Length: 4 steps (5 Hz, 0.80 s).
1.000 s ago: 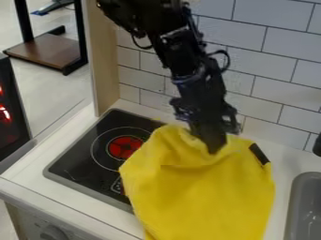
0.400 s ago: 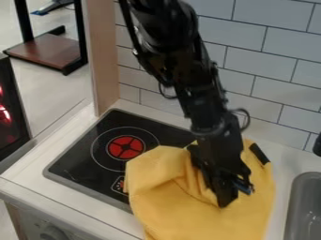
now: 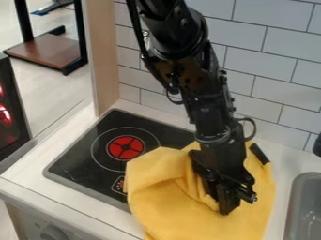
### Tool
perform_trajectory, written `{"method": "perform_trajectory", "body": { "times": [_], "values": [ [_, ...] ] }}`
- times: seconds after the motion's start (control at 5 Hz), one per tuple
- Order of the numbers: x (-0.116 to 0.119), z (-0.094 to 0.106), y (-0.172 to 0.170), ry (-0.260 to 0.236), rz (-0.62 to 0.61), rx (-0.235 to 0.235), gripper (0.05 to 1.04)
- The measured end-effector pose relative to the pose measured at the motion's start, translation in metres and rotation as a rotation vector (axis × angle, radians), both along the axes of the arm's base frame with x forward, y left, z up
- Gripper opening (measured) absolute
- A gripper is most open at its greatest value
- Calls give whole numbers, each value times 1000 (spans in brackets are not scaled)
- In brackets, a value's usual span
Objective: Fold the cloth from top to bottom
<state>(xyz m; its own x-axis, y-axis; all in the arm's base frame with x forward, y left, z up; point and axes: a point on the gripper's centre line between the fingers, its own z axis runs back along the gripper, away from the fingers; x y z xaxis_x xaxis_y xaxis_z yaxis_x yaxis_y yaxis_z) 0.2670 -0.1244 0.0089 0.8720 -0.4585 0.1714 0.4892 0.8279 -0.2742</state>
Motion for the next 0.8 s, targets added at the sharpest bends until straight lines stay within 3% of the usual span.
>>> {"method": "perform_trajectory", "body": {
  "times": [0.2,0.4,0.6,0.8],
  "values": [
    [-3,11,-1,-18,6,-4,650],
    [-7,24,-2,-55,5,51,953],
    [-7,47,6,-134,47,72,1019],
    [-4,71,6,-206,64,52,1003]
  ]
}}
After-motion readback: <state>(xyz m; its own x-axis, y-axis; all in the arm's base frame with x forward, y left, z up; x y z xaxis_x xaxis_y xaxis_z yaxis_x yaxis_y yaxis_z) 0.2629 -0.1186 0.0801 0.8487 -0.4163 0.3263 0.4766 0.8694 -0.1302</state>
